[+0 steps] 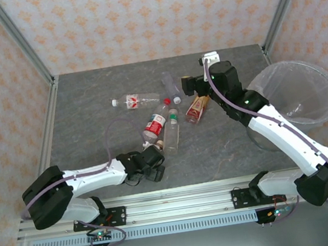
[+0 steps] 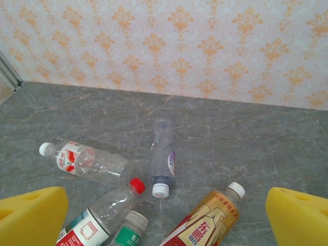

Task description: Put the plastic bottles in the bin

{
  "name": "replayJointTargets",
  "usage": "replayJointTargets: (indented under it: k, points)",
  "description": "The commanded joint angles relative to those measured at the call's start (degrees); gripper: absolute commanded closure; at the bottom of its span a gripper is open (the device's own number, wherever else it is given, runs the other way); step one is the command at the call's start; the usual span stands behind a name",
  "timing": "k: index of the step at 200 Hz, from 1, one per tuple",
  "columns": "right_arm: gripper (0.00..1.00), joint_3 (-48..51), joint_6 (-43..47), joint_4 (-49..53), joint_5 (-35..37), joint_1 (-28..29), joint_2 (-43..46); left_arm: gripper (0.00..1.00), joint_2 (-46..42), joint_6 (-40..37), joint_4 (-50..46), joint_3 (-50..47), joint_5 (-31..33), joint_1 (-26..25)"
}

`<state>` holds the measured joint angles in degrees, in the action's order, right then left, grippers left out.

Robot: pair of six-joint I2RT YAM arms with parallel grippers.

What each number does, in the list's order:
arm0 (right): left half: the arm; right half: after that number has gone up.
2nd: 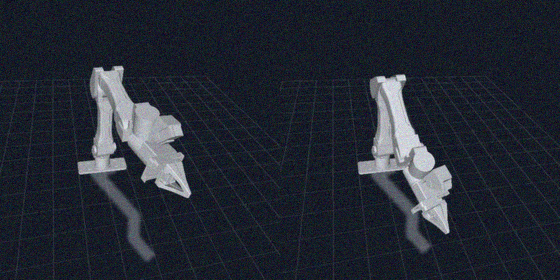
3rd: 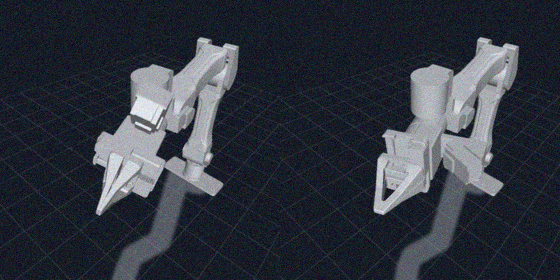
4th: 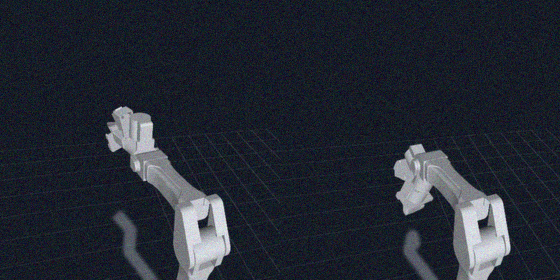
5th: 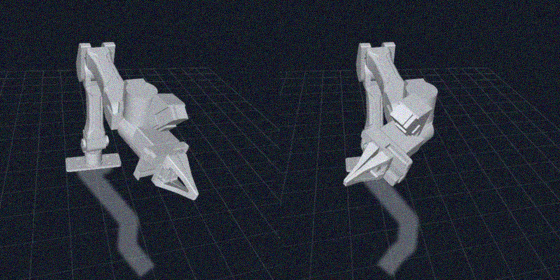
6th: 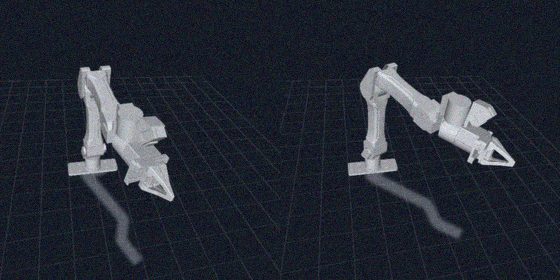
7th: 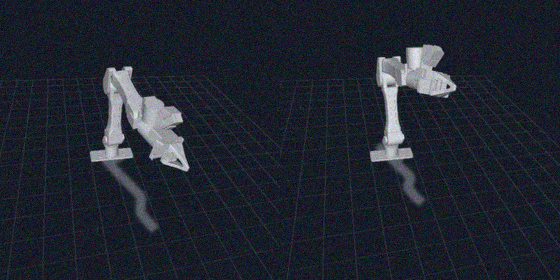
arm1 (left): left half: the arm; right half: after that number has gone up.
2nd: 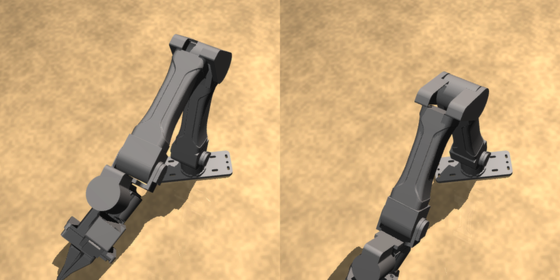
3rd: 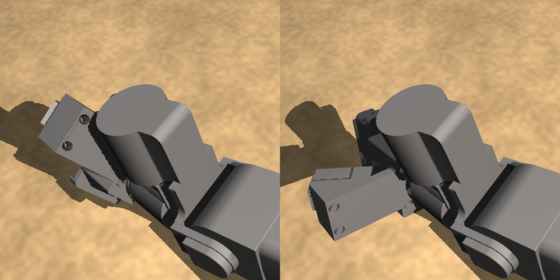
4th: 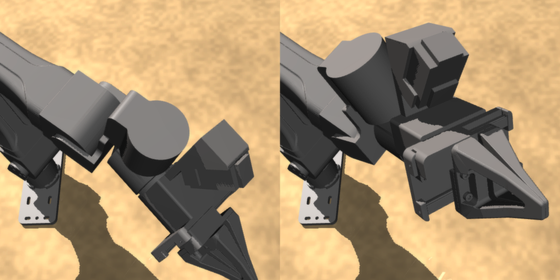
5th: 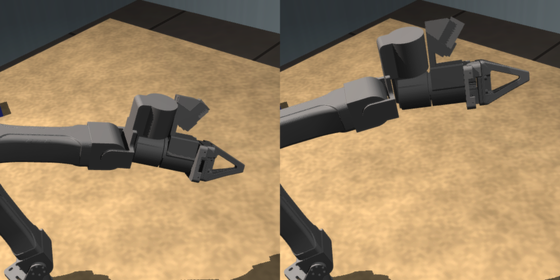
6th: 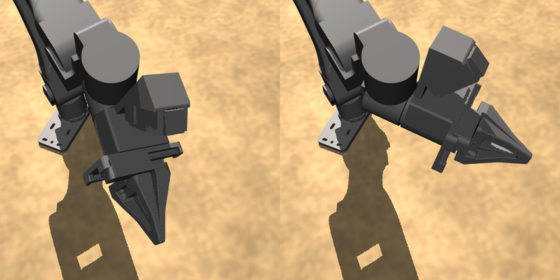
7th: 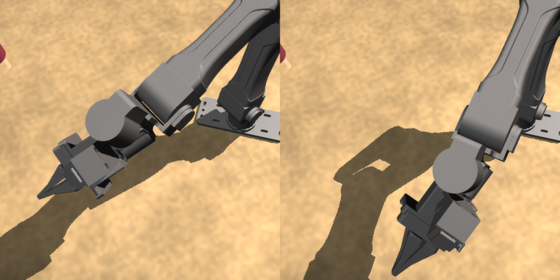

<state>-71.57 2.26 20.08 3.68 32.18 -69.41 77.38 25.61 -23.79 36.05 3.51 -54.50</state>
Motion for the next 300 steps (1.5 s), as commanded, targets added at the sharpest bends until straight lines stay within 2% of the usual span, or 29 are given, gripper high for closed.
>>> replayJointTargets:
  k: [1,31,74,103,118,149,230,267,300]
  points:
    - [0.01,0.8,1.0,-0.8,2.1,0.2,1.2,0.15,-3.1,1.0,-3.3,-1.5,2.7,-0.9]
    - [0.01,1.1,1.0,-1.2,2.2,0.2,1.0,0.28,-4.8,2.7,-2.6,-3.2,2.7,-1.4]
    - [0.01,0.8,0.9,-1.3,2.7,0.2,0.5,0.28,1.1,2.9,-4.5,-0.3,4.2,-1.8]
    - [0.01,1.3,0.4,-1.7,4.2,0.2,0.4,0.41,2.5,4.0,-4.9,0.0,6.7,-2.1]
    - [0.01,1.3,0.4,-1.6,4.9,0.2,0.4,0.45,2.0,4.7,-4.9,-0.4,7.0,-2.2]
    - [0.01,2.2,0.6,-3.7,4.8,0.2,0.8,0.51,-2.6,4.7,-4.0,-2.3,7.1,-2.2]
    - [0.01,4.7,-2.4,-7.6,4.4,0.2,0.5,0.58,-17.3,6.6,-4.5,-6.2,9.2,-2.2]
    - [0.01,5.4,-9.8,-6.8,2.0,0.2,-0.5,0.58,-27.6,5.3,-0.7,-7.2,8.3,-2.1]
    - [0.01,6.8,-17.8,-6.4,-5.0,0.2,-1.3,0.58,-31.5,5.3,2.1,-5.7,9.9,-2.1]
